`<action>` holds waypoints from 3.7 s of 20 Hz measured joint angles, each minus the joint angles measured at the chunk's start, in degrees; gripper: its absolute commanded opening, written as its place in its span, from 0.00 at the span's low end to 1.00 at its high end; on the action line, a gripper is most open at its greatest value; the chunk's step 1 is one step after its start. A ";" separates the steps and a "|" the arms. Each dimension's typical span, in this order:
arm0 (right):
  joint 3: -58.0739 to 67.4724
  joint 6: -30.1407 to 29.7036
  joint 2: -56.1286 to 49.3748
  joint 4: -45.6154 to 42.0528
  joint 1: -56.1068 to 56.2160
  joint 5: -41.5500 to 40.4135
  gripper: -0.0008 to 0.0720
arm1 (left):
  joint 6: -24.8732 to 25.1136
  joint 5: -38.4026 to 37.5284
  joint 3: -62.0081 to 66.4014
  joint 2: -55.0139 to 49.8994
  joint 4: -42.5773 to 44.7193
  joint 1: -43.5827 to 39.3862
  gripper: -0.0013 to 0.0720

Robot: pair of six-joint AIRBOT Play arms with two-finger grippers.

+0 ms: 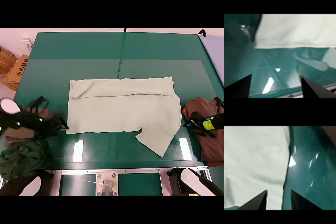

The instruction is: Fold the shirts.

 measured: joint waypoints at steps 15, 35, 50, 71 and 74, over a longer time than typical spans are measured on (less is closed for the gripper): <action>-12.52 1.09 1.68 5.92 -0.17 -10.84 0.70 | -6.62 40.44 -13.94 -3.32 -14.08 -15.02 0.05; -10.54 0.79 3.48 8.50 5.46 -3.54 0.04 | -7.50 11.19 0.94 -4.44 13.86 -15.02 0.05; 5.95 0.07 -1.75 17.27 9.84 -6.84 0.04 | -4.52 3.58 22.47 -13.62 20.11 -15.04 0.05; 42.99 -14.71 -42.29 20.79 4.74 -3.58 0.85 | -8.09 5.92 62.34 -42.21 26.03 -8.57 0.93; 42.93 -17.81 -45.72 20.87 3.63 0.57 0.85 | -7.72 1.68 63.06 -42.25 24.20 -8.02 0.86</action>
